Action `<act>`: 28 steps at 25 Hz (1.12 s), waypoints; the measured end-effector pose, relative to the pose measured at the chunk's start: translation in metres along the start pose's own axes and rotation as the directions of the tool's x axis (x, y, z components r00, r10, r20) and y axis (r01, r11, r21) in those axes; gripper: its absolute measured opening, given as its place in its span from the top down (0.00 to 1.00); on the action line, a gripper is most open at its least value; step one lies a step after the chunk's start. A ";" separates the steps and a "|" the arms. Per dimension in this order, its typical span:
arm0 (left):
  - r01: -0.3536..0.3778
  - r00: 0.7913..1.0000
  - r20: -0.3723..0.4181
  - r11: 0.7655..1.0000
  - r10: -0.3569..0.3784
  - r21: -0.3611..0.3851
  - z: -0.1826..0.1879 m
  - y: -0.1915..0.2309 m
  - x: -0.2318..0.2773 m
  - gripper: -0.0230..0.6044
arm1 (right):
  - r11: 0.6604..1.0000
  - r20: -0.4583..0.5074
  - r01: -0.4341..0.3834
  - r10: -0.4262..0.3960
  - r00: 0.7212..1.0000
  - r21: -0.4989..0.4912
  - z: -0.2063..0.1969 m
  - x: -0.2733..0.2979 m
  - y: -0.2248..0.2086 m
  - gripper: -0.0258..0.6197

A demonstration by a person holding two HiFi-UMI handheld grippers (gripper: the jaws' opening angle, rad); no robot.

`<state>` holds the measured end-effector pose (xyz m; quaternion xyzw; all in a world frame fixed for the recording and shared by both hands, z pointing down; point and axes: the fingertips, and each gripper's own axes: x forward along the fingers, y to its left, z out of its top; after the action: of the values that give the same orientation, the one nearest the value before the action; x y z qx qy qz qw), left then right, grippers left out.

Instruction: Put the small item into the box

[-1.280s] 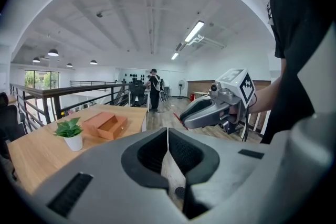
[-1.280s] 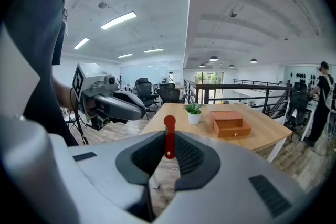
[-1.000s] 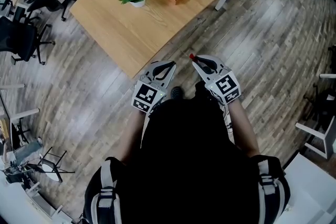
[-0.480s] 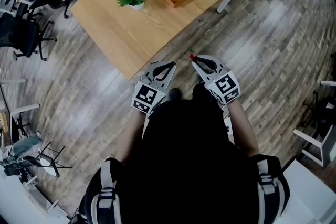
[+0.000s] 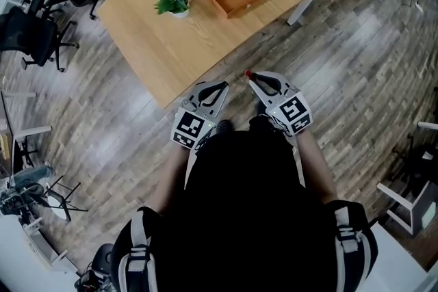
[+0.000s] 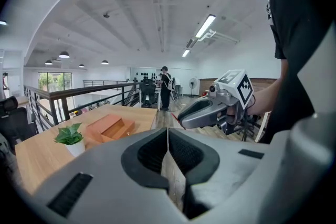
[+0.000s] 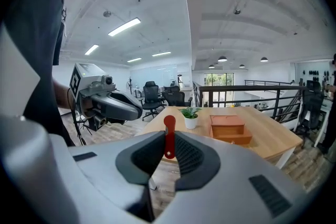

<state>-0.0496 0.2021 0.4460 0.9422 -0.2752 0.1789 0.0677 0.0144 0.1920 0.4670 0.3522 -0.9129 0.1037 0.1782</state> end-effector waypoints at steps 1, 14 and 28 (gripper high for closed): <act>-0.003 1.000 0.000 1.000 0.003 -0.002 0.002 0.000 0.004 0.92 | 1.000 -0.001 -0.004 0.004 1.000 -0.003 0.001 -0.001 -0.005 0.86; -0.050 0.999 0.003 0.999 0.050 -0.001 0.029 -0.001 0.067 0.92 | 0.999 0.001 -0.040 0.040 0.999 -0.022 -0.003 -0.018 -0.072 0.86; -0.149 0.989 -0.016 0.989 0.149 -0.023 0.049 -0.009 0.116 0.92 | 0.988 0.004 -0.143 0.143 0.990 -0.063 -0.007 -0.030 -0.127 0.86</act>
<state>0.0605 0.1411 0.4440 0.9168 -0.3464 0.1868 0.0673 0.1235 0.1197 0.4691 0.2804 -0.9395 0.0859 0.1772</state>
